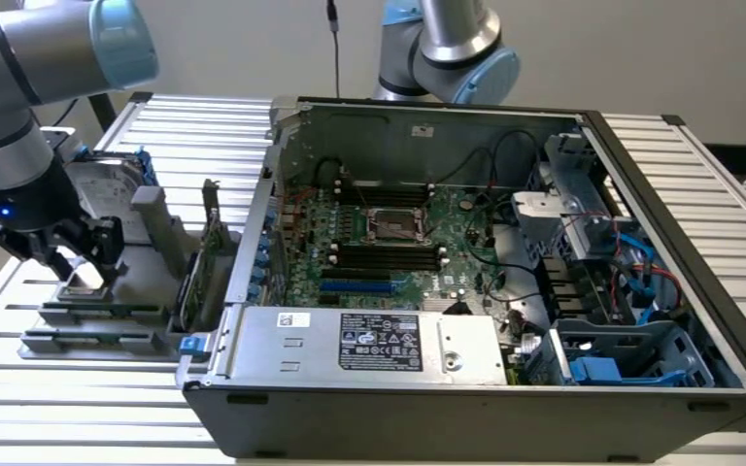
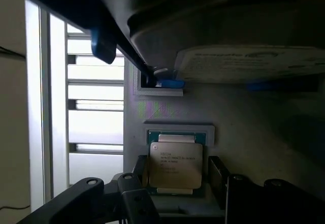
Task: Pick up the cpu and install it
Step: 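Pick up the cpu and move it towards the insertion slot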
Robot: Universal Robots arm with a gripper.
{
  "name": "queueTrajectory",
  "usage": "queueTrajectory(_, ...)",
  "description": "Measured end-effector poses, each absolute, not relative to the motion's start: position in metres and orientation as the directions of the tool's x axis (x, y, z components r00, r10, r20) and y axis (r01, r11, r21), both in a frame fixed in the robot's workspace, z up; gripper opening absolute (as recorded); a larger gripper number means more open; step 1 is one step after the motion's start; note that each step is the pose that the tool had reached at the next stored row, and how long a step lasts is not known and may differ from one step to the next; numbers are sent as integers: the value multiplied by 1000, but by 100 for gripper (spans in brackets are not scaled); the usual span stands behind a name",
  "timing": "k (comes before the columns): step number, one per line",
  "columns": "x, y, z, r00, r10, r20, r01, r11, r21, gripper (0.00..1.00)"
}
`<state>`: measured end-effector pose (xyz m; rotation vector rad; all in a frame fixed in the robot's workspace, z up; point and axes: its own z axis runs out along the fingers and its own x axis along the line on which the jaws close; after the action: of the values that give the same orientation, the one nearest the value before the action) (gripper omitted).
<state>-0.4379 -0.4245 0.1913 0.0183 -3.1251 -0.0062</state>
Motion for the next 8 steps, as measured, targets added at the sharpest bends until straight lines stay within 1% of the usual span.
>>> queueTrajectory(8, -438, -424, 189, -1000, 2, 23, 2, 1000, 4, 60)
